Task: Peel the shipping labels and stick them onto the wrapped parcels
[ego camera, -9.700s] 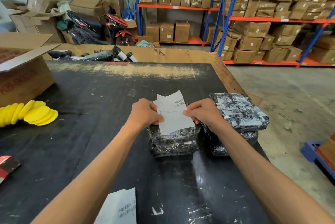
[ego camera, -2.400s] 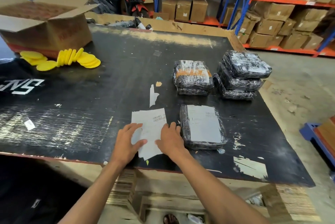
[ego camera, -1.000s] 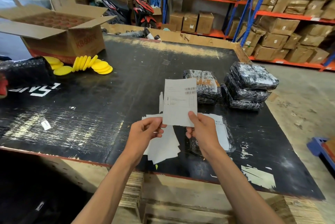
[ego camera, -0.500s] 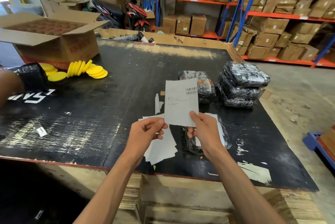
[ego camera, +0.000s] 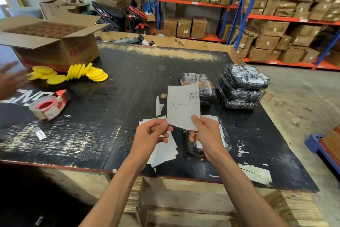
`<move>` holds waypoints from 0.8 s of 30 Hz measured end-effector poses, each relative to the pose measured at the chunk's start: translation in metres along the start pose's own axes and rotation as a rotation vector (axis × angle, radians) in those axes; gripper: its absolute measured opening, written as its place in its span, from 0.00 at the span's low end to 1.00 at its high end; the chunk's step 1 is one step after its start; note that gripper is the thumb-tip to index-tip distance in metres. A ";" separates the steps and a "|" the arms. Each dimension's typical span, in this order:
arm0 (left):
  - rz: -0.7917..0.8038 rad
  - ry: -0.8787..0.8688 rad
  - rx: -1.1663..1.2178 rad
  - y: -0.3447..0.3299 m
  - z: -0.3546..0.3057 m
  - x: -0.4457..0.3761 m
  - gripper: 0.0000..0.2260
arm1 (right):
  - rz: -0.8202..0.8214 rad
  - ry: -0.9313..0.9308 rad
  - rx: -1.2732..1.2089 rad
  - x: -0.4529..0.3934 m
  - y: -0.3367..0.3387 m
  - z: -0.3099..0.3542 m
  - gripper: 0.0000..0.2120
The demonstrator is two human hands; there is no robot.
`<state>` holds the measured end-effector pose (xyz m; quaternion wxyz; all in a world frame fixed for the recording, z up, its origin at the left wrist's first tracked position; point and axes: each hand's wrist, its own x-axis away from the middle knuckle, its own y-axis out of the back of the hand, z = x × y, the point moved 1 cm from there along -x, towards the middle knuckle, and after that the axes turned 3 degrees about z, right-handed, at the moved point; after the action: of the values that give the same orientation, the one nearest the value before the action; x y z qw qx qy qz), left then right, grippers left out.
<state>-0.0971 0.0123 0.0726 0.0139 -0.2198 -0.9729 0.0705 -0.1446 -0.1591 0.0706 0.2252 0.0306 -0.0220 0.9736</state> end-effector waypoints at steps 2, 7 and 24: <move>0.019 -0.010 0.019 -0.002 -0.002 0.002 0.08 | 0.024 -0.042 0.042 0.003 0.001 0.002 0.11; 0.028 -0.053 0.030 -0.003 -0.009 0.004 0.07 | -0.018 0.007 0.365 0.010 0.002 0.006 0.21; 0.082 -0.189 -0.103 -0.011 -0.031 0.015 0.09 | 0.498 0.273 0.234 0.027 0.009 0.053 0.11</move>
<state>-0.1140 0.0127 0.1046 -0.0919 -0.2524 -0.9624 0.0412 -0.1706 -0.1586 0.1249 -0.0242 -0.0809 0.1137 0.9899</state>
